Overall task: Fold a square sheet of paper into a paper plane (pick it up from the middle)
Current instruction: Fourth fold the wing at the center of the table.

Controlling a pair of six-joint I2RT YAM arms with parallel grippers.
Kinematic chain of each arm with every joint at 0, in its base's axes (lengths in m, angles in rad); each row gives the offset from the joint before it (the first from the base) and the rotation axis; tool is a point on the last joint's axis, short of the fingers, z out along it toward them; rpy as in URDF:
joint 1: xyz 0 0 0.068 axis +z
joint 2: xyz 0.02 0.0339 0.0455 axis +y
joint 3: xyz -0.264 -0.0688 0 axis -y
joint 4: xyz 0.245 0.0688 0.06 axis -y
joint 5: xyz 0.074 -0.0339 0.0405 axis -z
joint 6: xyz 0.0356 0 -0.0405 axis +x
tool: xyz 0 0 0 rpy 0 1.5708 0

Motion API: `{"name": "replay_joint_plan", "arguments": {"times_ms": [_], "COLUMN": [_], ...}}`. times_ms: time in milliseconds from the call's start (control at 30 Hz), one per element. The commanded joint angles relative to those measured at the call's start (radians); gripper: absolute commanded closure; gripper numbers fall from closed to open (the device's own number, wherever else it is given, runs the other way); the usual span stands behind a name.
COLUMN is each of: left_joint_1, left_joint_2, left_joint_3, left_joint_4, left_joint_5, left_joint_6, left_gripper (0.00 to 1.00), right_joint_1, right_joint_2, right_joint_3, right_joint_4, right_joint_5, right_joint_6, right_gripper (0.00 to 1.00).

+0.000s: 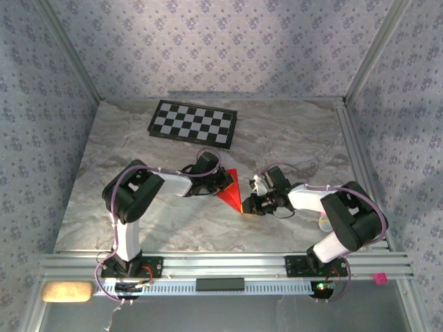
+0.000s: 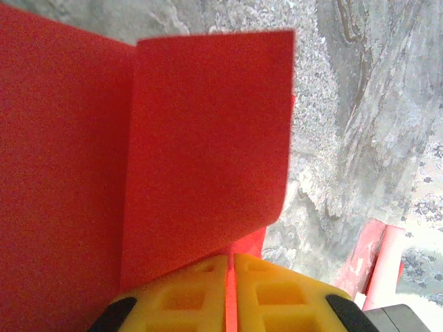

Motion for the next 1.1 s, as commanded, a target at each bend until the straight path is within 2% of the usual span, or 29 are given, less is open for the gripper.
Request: {"name": "replay_joint_plan", "arguments": {"times_ms": [0,200,500,700,1067], "left_joint_1": [0.001,-0.001,-0.002,-0.003,-0.003], "left_joint_2": [0.036,0.036,0.038,0.038,0.039], "left_joint_3": [0.004,0.003,0.006,0.004,0.001], "left_joint_4": [-0.036,-0.035,-0.032,-0.033,-0.032], "left_joint_5": [-0.027,-0.025,-0.024,-0.025,-0.026], "left_joint_6": [0.017,0.016,0.015,0.014,0.014], "left_gripper": [0.87,0.87,0.87,0.88,0.88], "right_joint_1": [0.011,0.033,0.056,0.058,0.054], "right_joint_2": [-0.010,0.005,0.020,0.032,-0.001], "right_joint_3": [0.019,0.042,0.077,0.069,0.055], "right_joint_4": [-0.096,-0.095,-0.127,-0.124,-0.112], "right_joint_5": [0.071,0.079,0.171,0.162,0.143], "right_joint_6": [-0.025,-0.026,-0.017,-0.011,0.005], "right_gripper": [0.82,0.80,0.80,0.85,0.87]}}
